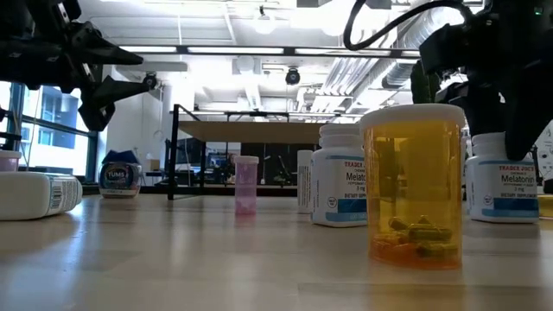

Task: Pick and place medicine bottles onto shelf by color
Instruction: Put the white pill bottle on the shelf

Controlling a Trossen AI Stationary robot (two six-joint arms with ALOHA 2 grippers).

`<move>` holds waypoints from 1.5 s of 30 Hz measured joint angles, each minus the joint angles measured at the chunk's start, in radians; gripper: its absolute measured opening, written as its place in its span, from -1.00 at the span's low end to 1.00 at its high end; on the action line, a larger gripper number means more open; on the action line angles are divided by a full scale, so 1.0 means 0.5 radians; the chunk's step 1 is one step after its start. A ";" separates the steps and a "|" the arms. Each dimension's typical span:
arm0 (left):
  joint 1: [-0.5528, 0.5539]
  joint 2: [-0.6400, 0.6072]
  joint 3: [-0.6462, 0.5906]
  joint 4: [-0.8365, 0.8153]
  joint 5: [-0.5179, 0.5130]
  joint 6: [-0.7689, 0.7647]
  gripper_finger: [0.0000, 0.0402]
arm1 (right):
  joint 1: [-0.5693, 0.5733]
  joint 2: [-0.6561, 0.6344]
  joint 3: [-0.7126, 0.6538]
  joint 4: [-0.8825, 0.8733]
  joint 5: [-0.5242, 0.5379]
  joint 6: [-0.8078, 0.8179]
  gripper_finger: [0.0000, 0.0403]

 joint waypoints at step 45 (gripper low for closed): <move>0.000 0.000 0.000 -0.002 -0.476 -0.097 -0.06 | -1.133 0.002 1.365 -0.320 0.175 -0.226 -0.18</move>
